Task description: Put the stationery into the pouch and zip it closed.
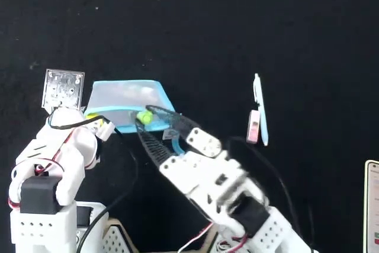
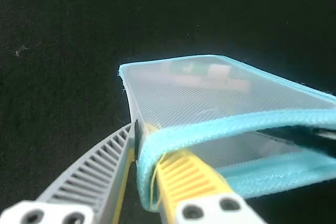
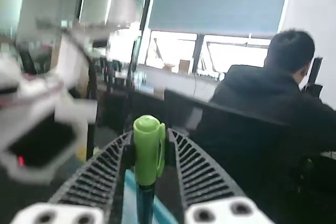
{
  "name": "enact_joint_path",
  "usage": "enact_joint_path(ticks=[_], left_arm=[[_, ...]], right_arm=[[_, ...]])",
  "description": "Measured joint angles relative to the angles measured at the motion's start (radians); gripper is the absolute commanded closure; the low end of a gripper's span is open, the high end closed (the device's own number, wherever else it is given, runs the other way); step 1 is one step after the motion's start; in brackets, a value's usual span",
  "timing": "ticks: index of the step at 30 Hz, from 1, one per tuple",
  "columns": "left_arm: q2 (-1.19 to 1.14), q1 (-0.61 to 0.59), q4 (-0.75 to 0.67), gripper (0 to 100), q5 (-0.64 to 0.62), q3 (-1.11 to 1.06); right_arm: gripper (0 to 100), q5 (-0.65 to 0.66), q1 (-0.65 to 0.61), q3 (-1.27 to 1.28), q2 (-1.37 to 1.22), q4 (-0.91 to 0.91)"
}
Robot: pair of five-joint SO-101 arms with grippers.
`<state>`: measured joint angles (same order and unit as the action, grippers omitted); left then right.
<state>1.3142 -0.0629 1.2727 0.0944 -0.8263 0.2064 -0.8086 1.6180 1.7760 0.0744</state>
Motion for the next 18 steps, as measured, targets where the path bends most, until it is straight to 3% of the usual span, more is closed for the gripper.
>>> enact_joint_path(ticks=[2,7,12,18], left_arm=[[0.0,0.0,0.0,97,0.0,0.0],[0.0,0.0,0.0,97,0.0,0.0],[0.0,0.0,0.0,97,0.0,0.0],[0.0,0.0,0.0,97,0.0,0.0]], right_arm=[[97.7,0.025,0.0,0.025,0.0,0.0],[85.1,0.037,0.0,0.029,0.0,0.0],[89.6,0.037,-0.014,0.026,0.0,0.04],[89.3,0.037,-0.014,-0.138,-0.002,0.275]])
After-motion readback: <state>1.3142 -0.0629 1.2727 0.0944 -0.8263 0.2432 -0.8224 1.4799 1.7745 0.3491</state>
